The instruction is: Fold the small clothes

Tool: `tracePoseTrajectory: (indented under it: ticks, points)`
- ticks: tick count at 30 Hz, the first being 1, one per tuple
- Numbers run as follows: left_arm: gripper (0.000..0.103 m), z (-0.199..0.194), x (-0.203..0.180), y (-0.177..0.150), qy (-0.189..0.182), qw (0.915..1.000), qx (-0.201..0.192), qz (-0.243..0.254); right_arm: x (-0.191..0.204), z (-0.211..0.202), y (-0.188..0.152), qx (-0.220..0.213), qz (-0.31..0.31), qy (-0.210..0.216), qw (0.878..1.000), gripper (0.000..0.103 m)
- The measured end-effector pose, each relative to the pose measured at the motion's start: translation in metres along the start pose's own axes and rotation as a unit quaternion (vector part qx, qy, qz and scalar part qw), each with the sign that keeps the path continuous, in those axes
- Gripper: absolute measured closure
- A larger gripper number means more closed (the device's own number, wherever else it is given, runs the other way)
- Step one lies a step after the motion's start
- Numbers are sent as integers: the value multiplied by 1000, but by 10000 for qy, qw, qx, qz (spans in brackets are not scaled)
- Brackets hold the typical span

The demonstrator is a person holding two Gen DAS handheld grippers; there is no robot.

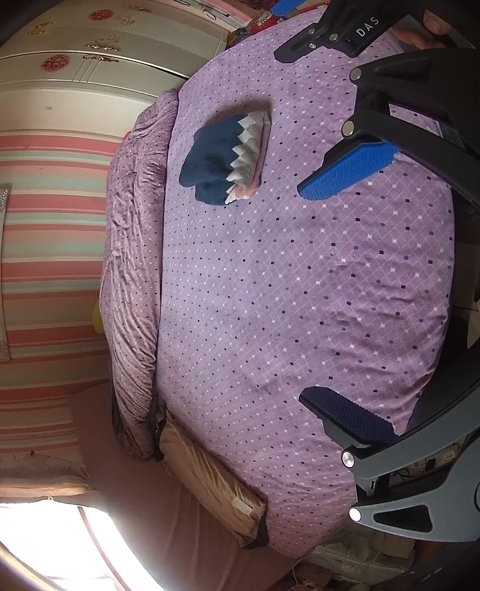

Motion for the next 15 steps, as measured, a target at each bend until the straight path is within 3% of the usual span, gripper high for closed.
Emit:
tracePoseTrajectory:
  ticks: [15]
  points:
    - [3,-4,1,3,164,9997,-126,92,0,1,-1,74,-27,13,10000,2]
Point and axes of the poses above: each gripper's, at about its wrist camera, not at the fingertips, and z roughly the way its jaws point, x to its left, y to its top, the point moved 7 cm from there along z, roughly the way its jaws point, and after that the axes turned 10 degrees about z, right-handed, at the moved point
